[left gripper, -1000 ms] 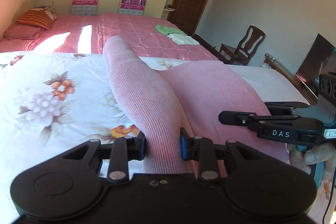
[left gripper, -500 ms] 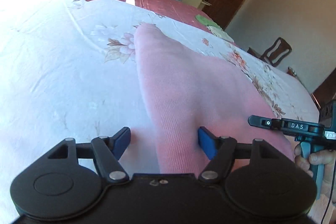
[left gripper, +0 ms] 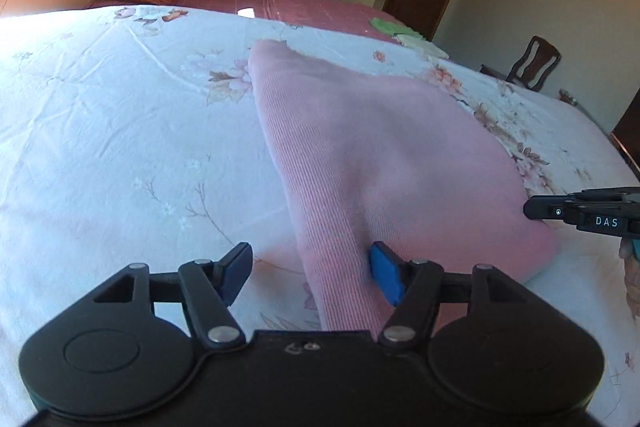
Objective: Fold small clothes
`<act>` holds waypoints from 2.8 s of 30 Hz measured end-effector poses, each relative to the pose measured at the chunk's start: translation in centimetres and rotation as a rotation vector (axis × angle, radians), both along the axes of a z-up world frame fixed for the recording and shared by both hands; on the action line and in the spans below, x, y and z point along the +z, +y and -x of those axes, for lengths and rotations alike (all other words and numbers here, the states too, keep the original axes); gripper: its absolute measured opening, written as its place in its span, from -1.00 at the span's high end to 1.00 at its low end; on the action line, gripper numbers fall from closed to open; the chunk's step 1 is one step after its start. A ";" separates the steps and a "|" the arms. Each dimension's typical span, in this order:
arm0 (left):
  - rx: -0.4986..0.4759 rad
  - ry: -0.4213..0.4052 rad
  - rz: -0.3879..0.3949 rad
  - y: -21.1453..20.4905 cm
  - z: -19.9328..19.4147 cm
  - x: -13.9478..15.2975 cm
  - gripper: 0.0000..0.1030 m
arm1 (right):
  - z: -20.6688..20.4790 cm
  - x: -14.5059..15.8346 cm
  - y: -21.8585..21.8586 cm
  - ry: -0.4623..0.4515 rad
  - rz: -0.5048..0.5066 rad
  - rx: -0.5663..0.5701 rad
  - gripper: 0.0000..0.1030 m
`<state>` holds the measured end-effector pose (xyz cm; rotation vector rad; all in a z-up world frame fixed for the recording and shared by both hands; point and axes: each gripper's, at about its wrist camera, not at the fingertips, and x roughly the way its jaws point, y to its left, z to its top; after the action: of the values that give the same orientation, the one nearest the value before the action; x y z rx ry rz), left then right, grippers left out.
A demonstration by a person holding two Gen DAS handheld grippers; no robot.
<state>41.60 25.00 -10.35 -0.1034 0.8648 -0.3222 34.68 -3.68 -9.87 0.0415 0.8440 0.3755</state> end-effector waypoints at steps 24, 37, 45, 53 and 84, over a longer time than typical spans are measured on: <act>0.185 -0.196 -0.186 -3.2 7.3 4.0 -0.67 | 1.6 4.0 -3.8 -0.182 -0.059 -0.174 -0.99; 0.239 -0.408 -0.185 -6.8 23.1 12.7 -1.00 | 19.3 8.9 -6.0 -0.221 -0.080 -0.215 -1.00; 0.208 -0.380 -0.158 -10.1 30.4 15.4 -1.00 | 28.4 12.0 -5.6 -0.236 -0.009 -0.177 -1.00; 0.204 -0.381 -0.129 -11.0 36.3 16.3 -1.00 | 35.3 13.8 -6.9 -0.287 0.008 -0.173 -1.00; 0.207 -0.432 -0.150 -13.3 39.6 17.5 -1.00 | 40.0 16.4 -9.1 -0.364 -0.010 -0.149 -1.00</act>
<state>2.02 11.72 7.17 0.0172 0.4423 -0.0785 -5.33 -12.73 6.49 0.0438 0.4757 0.2374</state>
